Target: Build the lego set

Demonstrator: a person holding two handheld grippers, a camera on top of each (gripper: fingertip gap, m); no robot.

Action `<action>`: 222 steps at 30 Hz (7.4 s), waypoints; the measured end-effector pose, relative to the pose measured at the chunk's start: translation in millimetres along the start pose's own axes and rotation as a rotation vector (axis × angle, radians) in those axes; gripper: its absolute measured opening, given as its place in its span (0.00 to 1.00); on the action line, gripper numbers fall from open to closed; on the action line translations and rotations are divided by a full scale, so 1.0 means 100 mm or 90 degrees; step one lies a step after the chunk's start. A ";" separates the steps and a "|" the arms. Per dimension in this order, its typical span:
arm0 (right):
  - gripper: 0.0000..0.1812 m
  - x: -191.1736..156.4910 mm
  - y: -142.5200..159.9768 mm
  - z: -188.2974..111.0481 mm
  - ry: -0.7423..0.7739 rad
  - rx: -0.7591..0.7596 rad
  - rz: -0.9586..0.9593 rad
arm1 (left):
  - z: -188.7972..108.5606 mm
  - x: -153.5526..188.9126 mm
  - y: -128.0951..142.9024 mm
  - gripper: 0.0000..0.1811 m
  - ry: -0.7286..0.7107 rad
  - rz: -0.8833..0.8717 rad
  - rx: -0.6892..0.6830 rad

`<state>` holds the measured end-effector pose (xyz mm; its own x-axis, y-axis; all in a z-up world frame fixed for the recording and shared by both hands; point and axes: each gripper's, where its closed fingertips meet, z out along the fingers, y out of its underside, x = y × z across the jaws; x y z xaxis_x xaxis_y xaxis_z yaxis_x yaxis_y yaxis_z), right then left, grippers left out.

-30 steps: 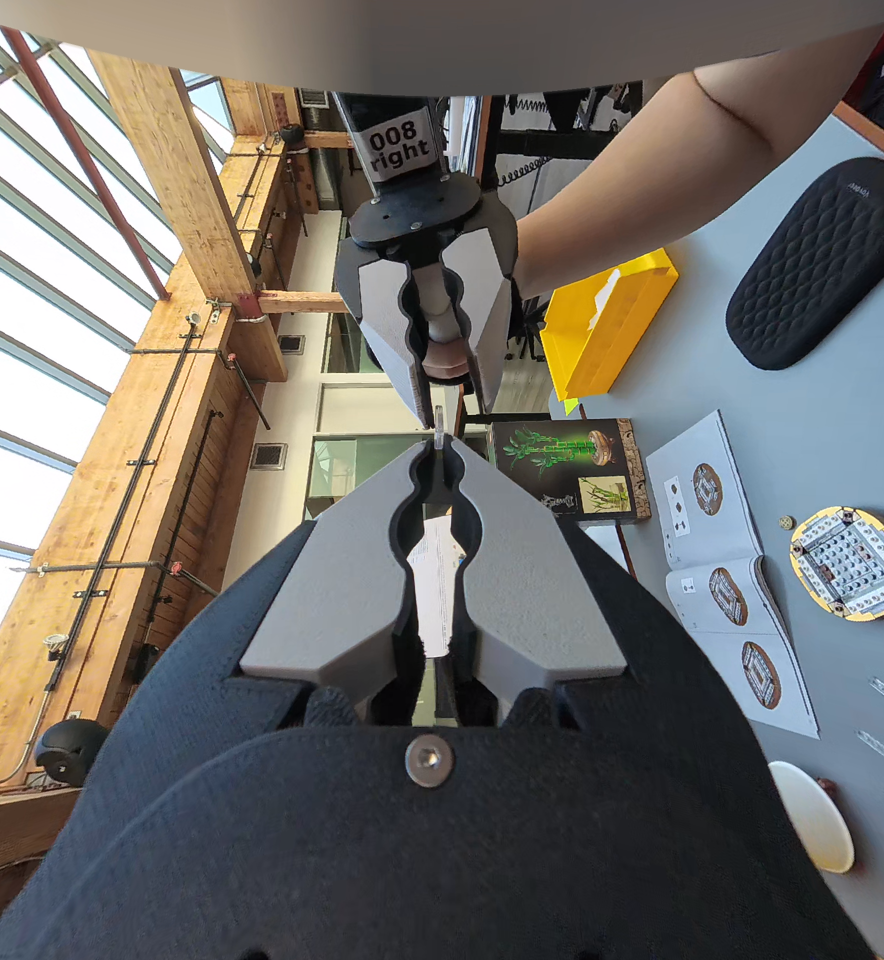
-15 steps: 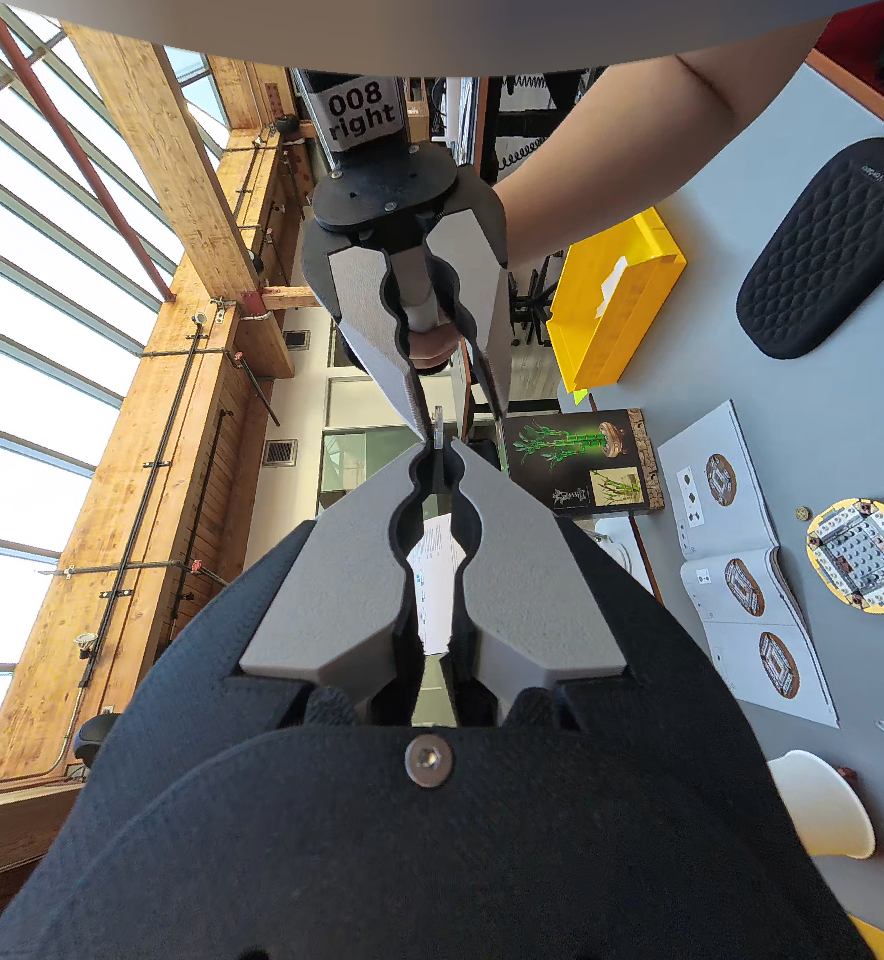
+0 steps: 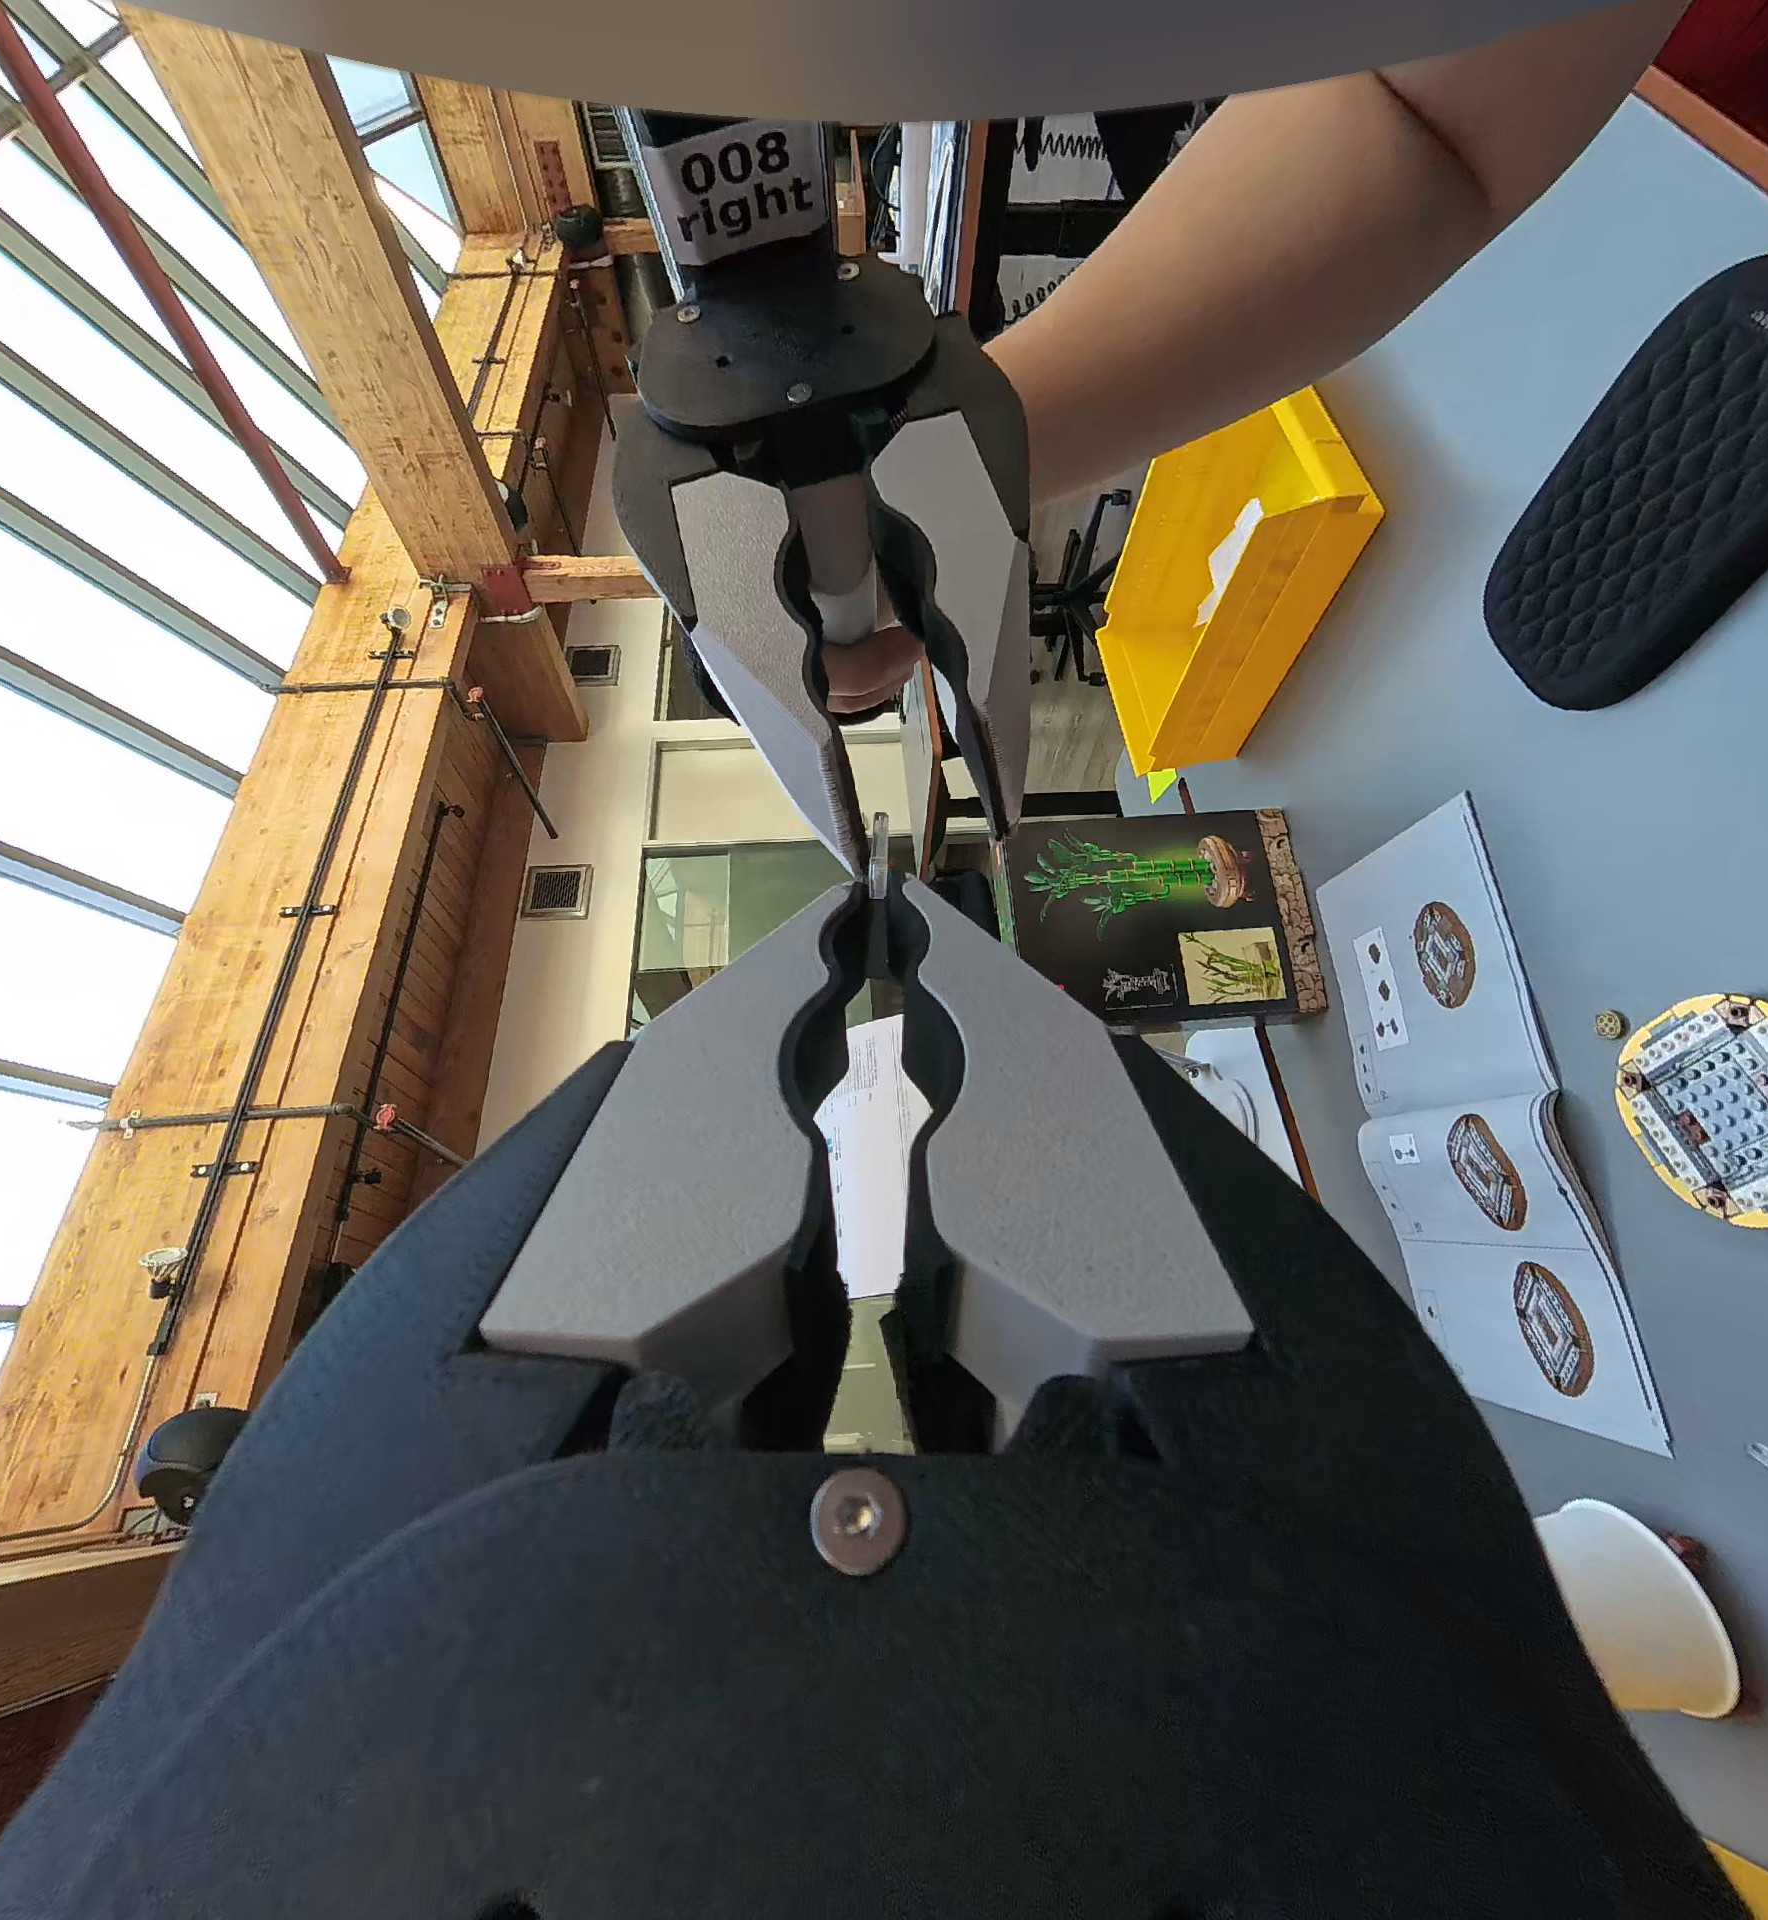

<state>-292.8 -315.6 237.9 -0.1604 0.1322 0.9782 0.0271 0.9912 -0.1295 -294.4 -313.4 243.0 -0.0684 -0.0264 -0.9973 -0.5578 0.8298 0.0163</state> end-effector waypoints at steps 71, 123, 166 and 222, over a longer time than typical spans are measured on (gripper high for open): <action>0.04 -2.61 2.65 0.14 0.027 -0.373 0.789 | 0.61 3.18 1.53 0.57 0.154 -1.090 -0.236; 0.04 -3.29 3.15 0.39 0.185 -0.630 0.821 | 0.96 3.83 1.85 0.27 0.269 -1.519 -0.360; 0.61 -3.39 2.64 0.96 -0.153 -0.322 0.704 | 0.87 3.66 2.15 0.35 0.238 -1.542 -0.253; 0.10 -2.66 2.04 0.65 -0.151 0.272 1.623 | 0.76 3.02 1.27 0.30 0.261 -1.615 0.150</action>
<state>-308.9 -148.2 -59.5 -0.2012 0.3735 -0.9056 0.1433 -0.9033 -0.4044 -322.4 -173.8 -61.7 0.1266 -0.5297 0.8387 0.2102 -0.8119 -0.5446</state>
